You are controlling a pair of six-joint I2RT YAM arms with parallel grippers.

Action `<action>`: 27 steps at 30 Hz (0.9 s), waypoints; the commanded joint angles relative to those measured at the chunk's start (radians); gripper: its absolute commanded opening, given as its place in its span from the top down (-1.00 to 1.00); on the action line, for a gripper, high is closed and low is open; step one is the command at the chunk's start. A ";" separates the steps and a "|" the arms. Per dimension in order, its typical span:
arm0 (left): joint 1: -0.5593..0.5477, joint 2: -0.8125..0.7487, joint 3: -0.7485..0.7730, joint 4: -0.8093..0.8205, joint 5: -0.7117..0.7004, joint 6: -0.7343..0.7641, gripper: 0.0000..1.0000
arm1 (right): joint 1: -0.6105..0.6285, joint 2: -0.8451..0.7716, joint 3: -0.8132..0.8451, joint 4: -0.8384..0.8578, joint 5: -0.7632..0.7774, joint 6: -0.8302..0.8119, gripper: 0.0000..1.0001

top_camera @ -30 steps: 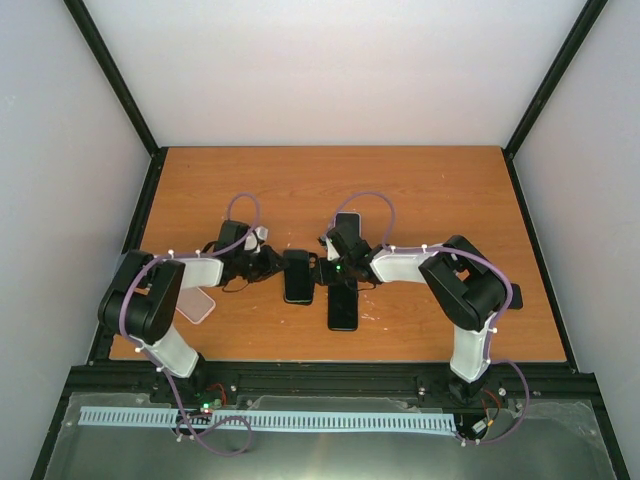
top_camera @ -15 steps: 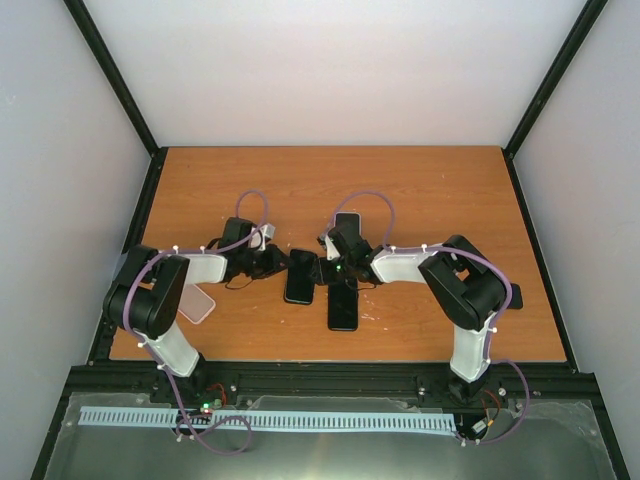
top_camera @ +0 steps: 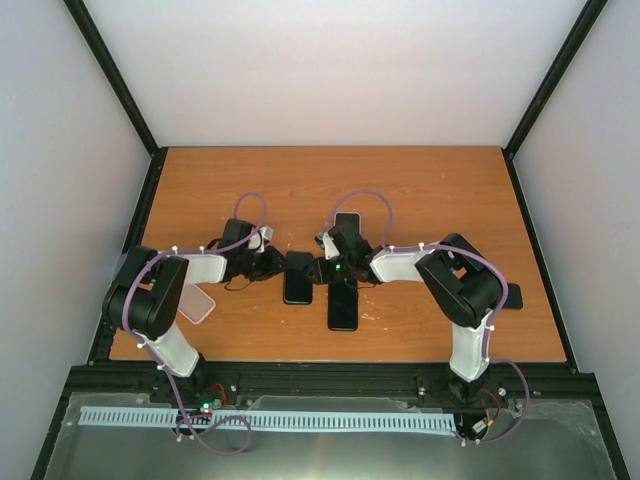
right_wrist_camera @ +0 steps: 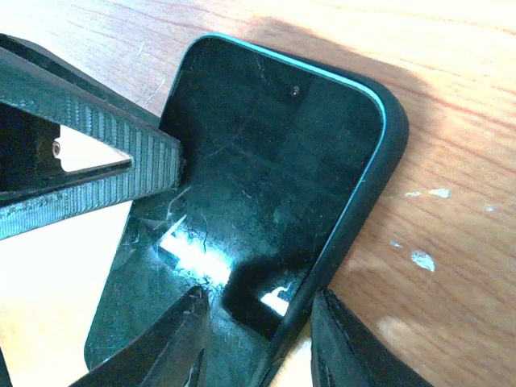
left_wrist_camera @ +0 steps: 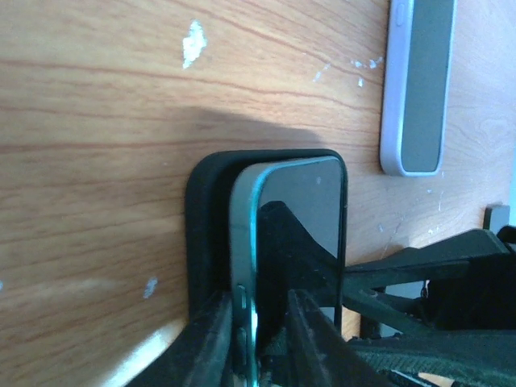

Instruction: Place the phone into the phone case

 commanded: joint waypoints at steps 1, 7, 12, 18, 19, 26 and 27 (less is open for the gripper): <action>-0.024 -0.008 -0.012 -0.115 -0.002 -0.008 0.54 | 0.018 0.016 0.019 0.112 -0.038 -0.006 0.30; -0.024 -0.083 0.019 -0.180 -0.040 -0.039 0.27 | 0.016 -0.010 -0.021 0.106 -0.027 0.094 0.15; -0.024 -0.113 0.049 -0.266 -0.103 -0.037 0.04 | 0.017 -0.040 -0.060 0.082 0.002 0.162 0.09; -0.024 -0.119 0.051 -0.294 -0.139 -0.048 -0.09 | 0.017 -0.026 -0.064 0.098 -0.011 0.213 0.10; -0.024 -0.123 0.049 -0.294 -0.140 -0.050 -0.11 | 0.018 -0.019 -0.063 0.103 -0.016 0.223 0.10; -0.023 -0.203 0.037 -0.245 -0.056 -0.073 -0.12 | 0.021 -0.004 -0.072 0.130 -0.034 0.253 0.13; -0.023 -0.210 0.043 -0.254 -0.066 -0.077 -0.12 | 0.021 -0.006 -0.073 0.132 -0.034 0.253 0.14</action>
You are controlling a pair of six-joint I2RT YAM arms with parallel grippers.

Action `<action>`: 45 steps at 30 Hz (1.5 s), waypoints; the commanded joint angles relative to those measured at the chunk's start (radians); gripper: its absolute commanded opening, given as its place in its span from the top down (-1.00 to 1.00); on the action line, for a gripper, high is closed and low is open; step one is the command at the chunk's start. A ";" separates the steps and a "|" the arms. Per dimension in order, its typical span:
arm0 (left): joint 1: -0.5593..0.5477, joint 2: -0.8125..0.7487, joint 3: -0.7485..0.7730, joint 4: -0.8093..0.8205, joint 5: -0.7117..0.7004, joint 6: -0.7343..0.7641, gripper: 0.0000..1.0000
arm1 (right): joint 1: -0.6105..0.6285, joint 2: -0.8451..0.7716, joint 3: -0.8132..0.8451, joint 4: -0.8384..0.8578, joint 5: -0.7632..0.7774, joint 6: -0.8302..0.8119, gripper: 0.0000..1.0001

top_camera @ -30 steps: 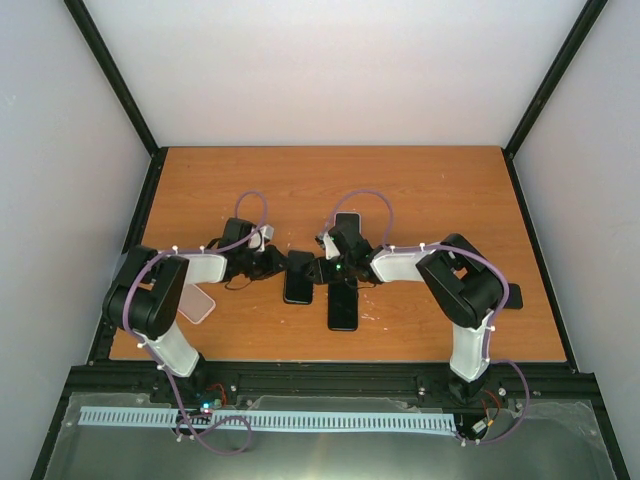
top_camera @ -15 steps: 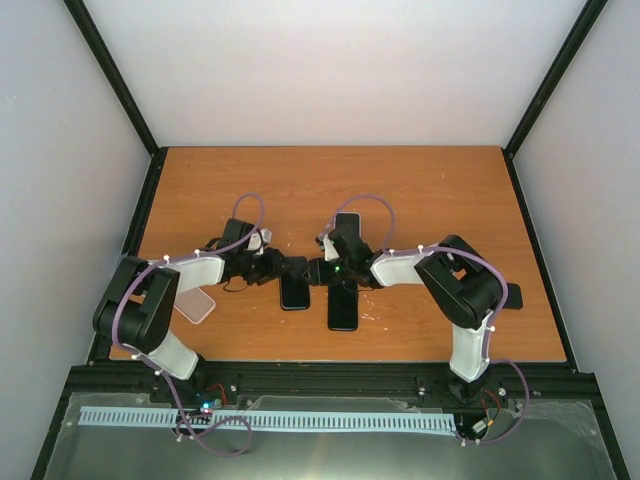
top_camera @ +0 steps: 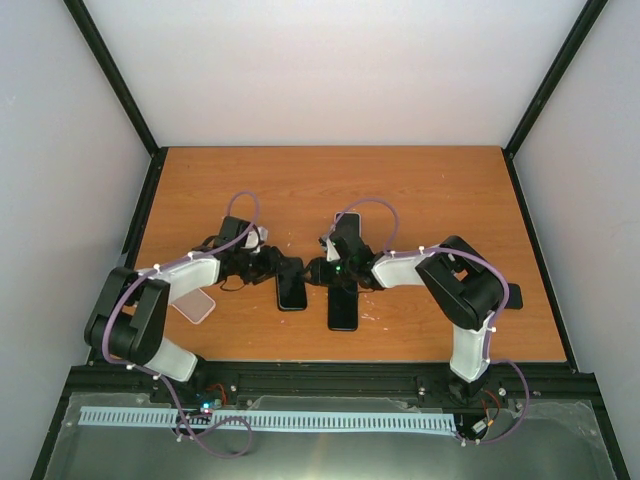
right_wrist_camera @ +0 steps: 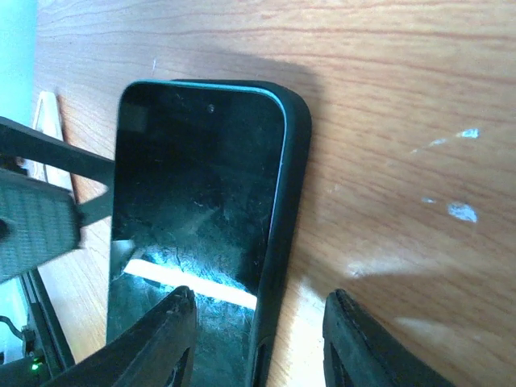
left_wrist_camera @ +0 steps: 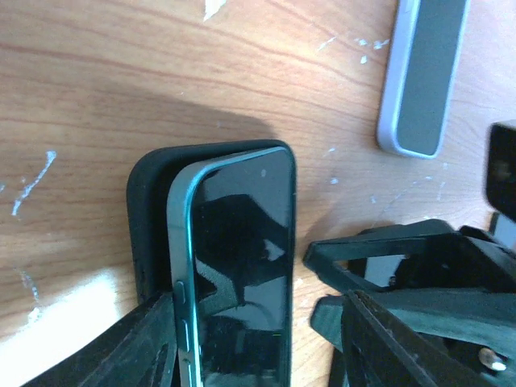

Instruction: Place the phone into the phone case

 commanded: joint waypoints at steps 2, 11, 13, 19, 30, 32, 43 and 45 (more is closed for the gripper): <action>0.000 -0.061 0.032 -0.039 -0.023 -0.031 -0.10 | 0.009 0.007 -0.015 0.031 -0.009 0.022 0.15; 0.000 -0.068 0.021 -0.103 -0.133 -0.047 -0.15 | 0.025 0.021 -0.007 0.047 -0.014 0.044 0.16; 0.000 -0.054 0.014 -0.097 -0.138 -0.043 -0.06 | 0.034 0.031 0.001 0.052 -0.014 0.054 0.16; 0.000 -0.014 -0.036 -0.023 -0.112 -0.034 0.42 | 0.047 0.053 0.004 0.074 0.001 0.100 0.16; 0.000 0.013 -0.135 0.121 0.011 -0.077 0.73 | 0.048 0.065 -0.049 0.318 -0.061 0.260 0.15; -0.001 0.020 -0.145 0.145 0.040 -0.083 0.81 | 0.047 0.059 -0.045 0.336 -0.073 0.283 0.13; -0.001 -0.009 -0.176 0.199 0.131 -0.129 0.62 | 0.047 -0.028 -0.061 0.426 -0.131 0.349 0.10; -0.002 -0.015 -0.175 0.188 0.127 -0.124 0.59 | 0.047 -0.023 -0.084 0.492 -0.146 0.400 0.10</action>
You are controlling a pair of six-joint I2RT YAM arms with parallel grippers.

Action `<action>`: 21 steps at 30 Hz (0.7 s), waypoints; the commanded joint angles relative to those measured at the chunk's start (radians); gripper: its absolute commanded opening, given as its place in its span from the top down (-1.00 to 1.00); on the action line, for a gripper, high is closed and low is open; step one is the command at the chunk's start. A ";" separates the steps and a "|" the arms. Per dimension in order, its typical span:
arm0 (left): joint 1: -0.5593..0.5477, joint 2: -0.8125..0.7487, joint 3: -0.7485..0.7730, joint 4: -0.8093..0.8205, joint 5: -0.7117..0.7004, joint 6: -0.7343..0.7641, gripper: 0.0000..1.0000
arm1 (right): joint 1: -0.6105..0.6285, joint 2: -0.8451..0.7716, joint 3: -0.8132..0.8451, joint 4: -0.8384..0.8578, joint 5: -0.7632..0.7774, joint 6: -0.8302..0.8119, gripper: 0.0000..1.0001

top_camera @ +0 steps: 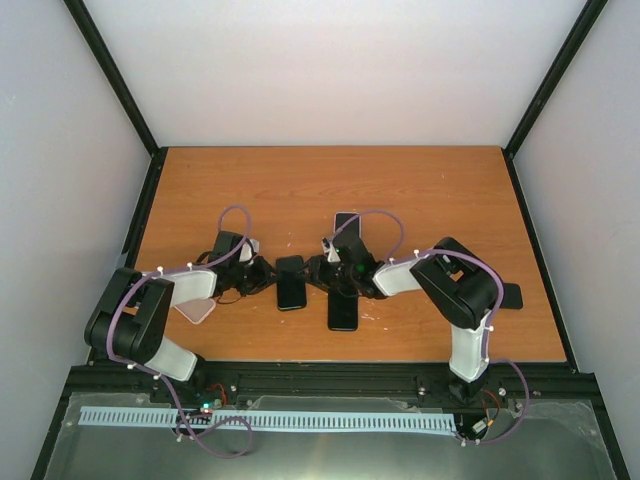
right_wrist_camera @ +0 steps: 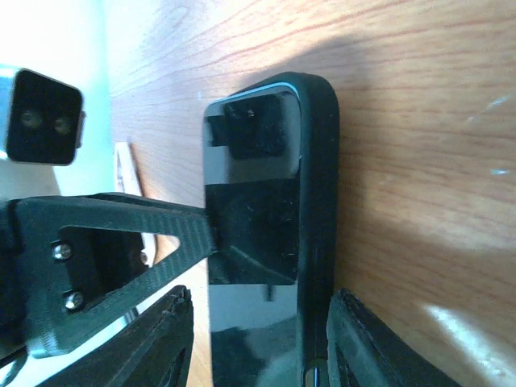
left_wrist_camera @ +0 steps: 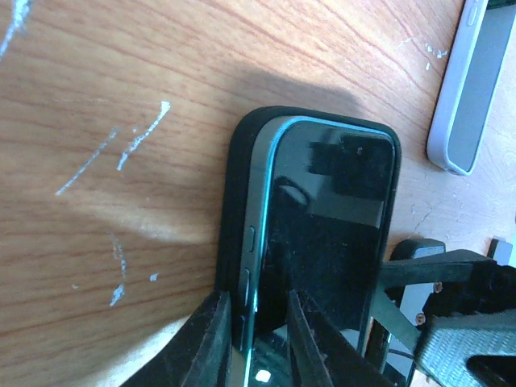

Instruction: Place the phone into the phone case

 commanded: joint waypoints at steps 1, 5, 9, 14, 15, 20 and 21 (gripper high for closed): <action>-0.034 -0.006 -0.008 -0.016 0.108 -0.010 0.58 | 0.028 -0.038 -0.027 0.291 -0.114 0.116 0.10; -0.034 -0.027 -0.016 -0.031 0.098 -0.007 0.56 | 0.028 -0.019 -0.073 0.449 -0.117 0.199 0.10; -0.033 -0.052 -0.034 -0.034 0.096 -0.016 0.38 | 0.028 -0.005 -0.077 0.481 -0.122 0.221 0.10; -0.034 -0.064 -0.065 0.012 0.123 -0.042 0.36 | 0.030 0.001 -0.065 0.448 -0.119 0.210 0.10; -0.034 -0.064 -0.067 0.018 0.129 -0.047 0.36 | 0.029 0.006 -0.065 0.446 -0.117 0.208 0.10; -0.034 -0.059 -0.078 0.047 0.158 -0.063 0.36 | 0.030 0.040 -0.057 0.460 -0.134 0.212 0.11; -0.033 -0.059 -0.080 0.051 0.160 -0.062 0.37 | 0.030 0.044 -0.052 0.441 -0.135 0.203 0.12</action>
